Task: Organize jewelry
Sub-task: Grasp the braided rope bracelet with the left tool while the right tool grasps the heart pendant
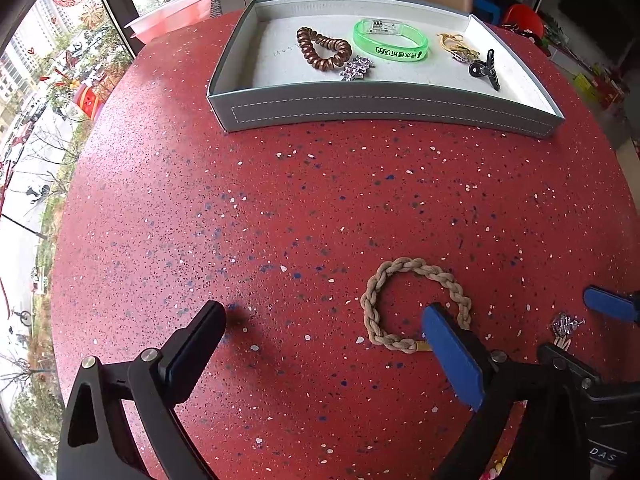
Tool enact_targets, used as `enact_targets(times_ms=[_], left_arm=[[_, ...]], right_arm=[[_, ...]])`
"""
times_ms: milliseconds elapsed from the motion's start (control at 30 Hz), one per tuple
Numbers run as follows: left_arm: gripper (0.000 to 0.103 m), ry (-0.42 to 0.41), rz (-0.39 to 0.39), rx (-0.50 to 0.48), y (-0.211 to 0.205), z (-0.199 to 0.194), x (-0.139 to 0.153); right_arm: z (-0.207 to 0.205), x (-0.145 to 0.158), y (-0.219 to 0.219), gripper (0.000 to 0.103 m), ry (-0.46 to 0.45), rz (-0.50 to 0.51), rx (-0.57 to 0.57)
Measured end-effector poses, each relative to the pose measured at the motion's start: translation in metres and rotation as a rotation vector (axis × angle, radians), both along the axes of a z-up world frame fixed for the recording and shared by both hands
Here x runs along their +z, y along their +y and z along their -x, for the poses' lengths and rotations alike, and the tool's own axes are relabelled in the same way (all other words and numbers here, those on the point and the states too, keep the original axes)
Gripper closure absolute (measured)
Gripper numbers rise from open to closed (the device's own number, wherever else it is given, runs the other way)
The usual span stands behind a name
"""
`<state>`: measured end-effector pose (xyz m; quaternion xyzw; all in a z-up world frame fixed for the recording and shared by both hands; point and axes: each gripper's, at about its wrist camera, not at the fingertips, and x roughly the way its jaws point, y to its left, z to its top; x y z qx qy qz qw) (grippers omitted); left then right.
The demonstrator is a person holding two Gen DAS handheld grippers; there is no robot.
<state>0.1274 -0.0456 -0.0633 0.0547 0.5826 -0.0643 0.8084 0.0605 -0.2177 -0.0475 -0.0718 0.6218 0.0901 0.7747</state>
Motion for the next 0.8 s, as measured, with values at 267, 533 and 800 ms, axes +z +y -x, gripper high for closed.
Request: enact_targets(times_ms=[267,533,800], left_arm=[[0.02,-0.009,0.025,-0.057,-0.018,0.002,0.006],[0.073,-0.014,0.035,-0.117,-0.032,-0.003,0.009],[0.078,0.004,0.16,-0.084,-0.014,-0.005,0.017]], right_arm=[[0.005,0.004,0.02,0.063,0.003,-0.006,0.041],[-0.002,0.01,0.013,0.084,0.02,-0.043,0.011],[-0.015,0.017,-0.039,0.084,0.044,-0.213,-0.149]])
